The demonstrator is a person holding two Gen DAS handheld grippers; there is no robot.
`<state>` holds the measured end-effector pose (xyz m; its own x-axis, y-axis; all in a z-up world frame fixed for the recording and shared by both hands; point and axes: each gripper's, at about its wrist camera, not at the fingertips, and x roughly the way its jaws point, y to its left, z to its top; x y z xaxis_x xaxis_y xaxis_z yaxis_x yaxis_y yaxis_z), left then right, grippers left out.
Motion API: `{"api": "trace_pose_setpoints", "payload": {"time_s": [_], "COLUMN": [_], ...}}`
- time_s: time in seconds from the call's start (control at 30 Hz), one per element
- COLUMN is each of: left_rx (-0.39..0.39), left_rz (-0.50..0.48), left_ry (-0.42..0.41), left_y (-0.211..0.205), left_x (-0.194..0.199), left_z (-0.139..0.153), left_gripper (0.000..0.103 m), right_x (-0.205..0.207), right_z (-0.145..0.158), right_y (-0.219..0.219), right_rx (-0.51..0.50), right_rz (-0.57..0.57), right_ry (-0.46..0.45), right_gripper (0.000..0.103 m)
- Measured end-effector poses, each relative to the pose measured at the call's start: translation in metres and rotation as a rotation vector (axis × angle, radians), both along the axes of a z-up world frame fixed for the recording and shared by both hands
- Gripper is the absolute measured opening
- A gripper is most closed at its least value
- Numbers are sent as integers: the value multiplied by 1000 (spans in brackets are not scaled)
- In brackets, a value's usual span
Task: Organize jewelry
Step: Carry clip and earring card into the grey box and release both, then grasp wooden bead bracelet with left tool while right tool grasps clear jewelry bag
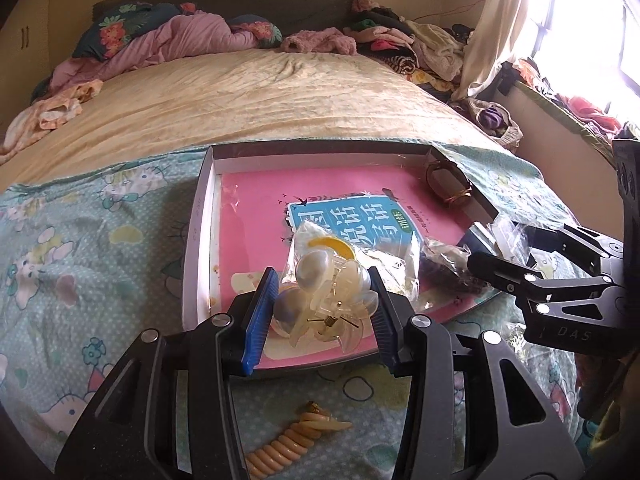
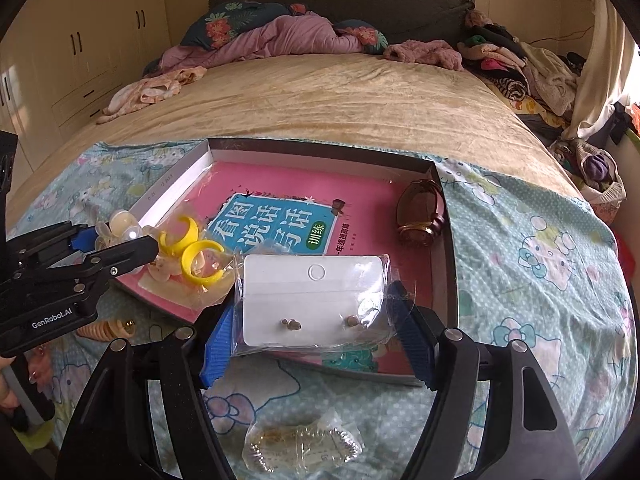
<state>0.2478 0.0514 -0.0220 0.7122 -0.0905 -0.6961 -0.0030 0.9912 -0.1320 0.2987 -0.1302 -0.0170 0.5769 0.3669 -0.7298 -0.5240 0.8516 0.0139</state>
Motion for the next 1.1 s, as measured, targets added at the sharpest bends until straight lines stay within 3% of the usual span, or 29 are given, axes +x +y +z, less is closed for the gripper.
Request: {"api": "trace_pose_setpoints", "payload": {"time_s": [0.07, 0.23, 0.33, 0.57, 0.8, 1.1], "left_rx": [0, 2, 2, 20, 29, 29], "left_rz": [3, 4, 6, 10, 15, 24], "left_ry": [1, 3, -3, -31, -59, -71], "left_y": [1, 1, 1, 0, 1, 7], "left_x": [0, 1, 0, -10, -26, -53], "left_z": [0, 0, 2, 13, 27, 36], "left_gripper": [36, 38, 50, 66, 81, 88], "right_x": [4, 0, -9, -33, -59, -93], "right_z": [-3, -1, 3, 16, 25, 27], "right_y": [3, -1, -12, -44, -59, -60], "right_rx": [2, 28, 68, 163, 173, 173], "right_rz": [-5, -21, -38, -81, -84, -54], "right_ry": [10, 1, 0, 12, -5, -10], "right_gripper": [72, 88, 91, 94, 96, 96]}}
